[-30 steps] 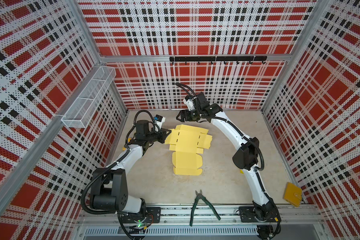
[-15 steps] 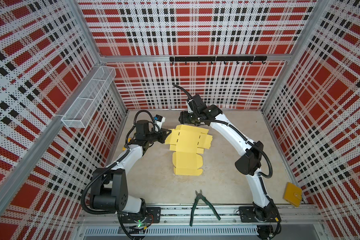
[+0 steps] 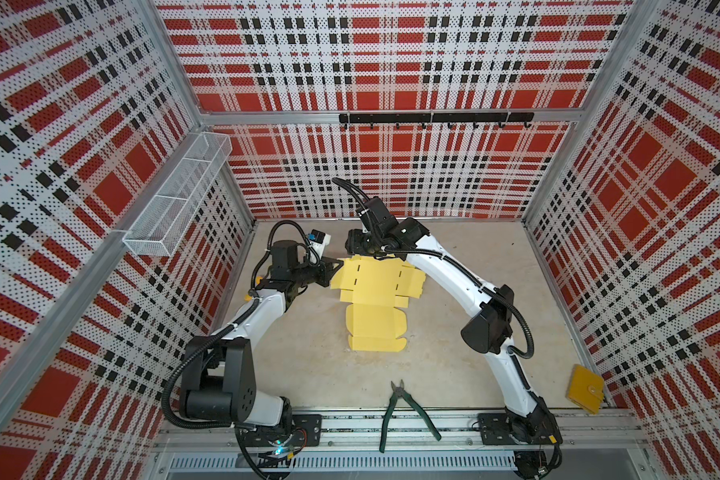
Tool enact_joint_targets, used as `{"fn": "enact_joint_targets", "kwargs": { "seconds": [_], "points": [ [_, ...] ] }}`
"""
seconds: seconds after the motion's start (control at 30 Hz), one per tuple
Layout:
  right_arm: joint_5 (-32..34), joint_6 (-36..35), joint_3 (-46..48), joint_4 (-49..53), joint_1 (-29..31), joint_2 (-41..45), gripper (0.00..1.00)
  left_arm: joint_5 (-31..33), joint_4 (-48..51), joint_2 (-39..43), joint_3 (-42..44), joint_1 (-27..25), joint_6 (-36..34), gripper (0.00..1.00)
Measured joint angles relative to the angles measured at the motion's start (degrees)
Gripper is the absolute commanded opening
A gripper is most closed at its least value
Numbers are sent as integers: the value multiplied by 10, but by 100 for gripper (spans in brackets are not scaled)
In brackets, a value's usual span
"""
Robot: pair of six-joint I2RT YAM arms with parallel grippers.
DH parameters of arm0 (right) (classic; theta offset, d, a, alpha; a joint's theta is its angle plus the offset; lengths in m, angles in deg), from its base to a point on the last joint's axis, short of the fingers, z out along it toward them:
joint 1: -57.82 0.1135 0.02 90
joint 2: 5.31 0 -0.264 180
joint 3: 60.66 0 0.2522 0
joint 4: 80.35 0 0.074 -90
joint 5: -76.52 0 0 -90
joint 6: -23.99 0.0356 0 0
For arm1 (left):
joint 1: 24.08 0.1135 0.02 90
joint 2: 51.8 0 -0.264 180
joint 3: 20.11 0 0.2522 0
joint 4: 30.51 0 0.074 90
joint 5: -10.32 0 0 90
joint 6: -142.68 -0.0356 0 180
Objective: Fold the paper box
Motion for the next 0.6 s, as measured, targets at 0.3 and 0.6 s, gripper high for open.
{"fn": "enact_joint_targets", "kwargs": {
  "seconds": [0.3, 0.6],
  "points": [
    [2, 2, 97, 0, -14, 14, 42, 0, -2, 0, 0, 0, 2, 0],
    [-27, 4, 189, -47, -28, 75, 36, -9, -5, 0, 0, -1, 2, 0]
  ]
}}
